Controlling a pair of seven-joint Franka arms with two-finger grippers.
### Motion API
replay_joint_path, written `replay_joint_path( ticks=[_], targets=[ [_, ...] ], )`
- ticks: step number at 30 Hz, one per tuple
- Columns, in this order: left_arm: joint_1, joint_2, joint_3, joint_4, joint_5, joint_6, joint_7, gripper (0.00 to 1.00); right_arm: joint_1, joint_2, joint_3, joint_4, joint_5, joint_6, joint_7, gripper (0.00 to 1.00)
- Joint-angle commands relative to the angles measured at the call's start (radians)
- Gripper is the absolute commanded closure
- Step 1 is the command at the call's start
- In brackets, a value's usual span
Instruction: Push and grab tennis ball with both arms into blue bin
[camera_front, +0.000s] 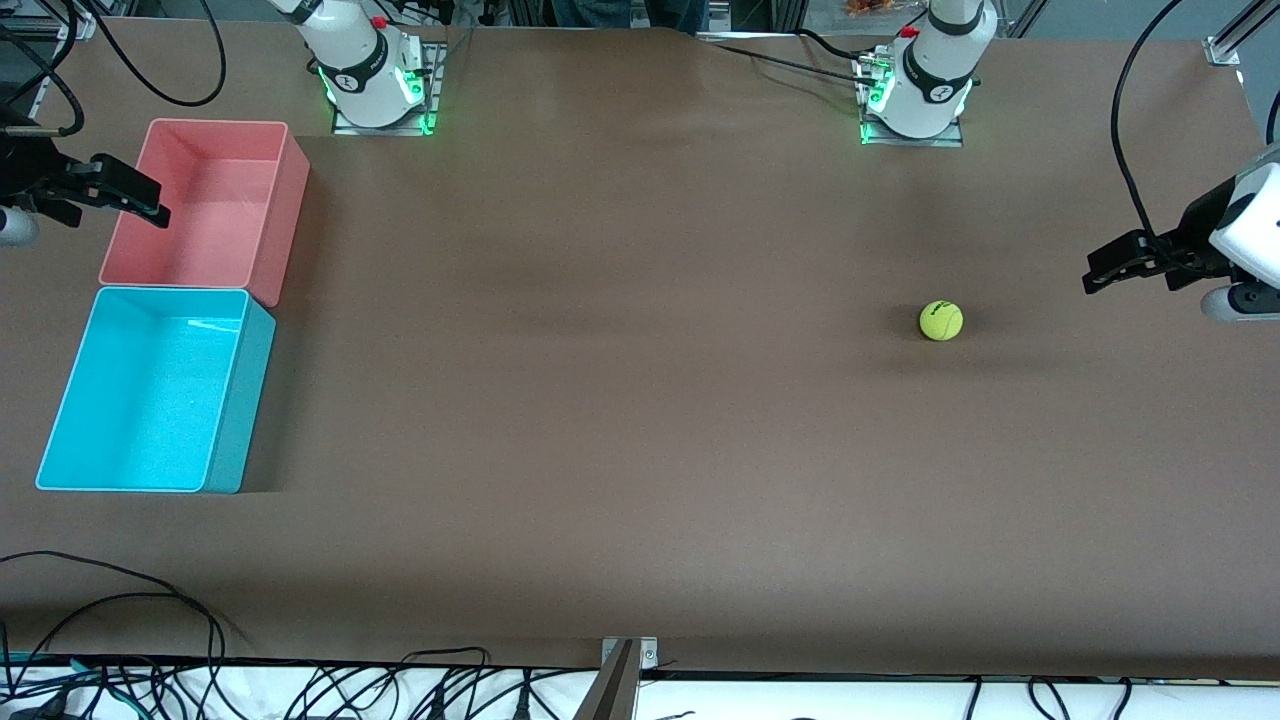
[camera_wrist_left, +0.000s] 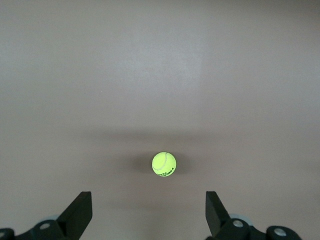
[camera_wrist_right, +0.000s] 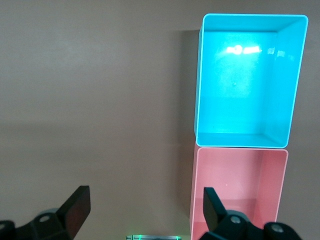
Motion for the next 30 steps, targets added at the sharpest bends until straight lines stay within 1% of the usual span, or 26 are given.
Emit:
replay_joint_path(
  ticks=[1, 30],
  targets=[
    [0.006, 0.012, -0.001, 0.025, -0.006, -0.014, 0.011, 0.0, -0.001, -0.006, 0.002, 0.008, 0.008, -0.017, -0.001, 0.0],
    [0.003, 0.015, -0.003, 0.021, -0.005, -0.015, 0.011, 0.0, 0.005, -0.009, 0.014, 0.008, 0.008, -0.019, -0.001, 0.0]
  ],
)
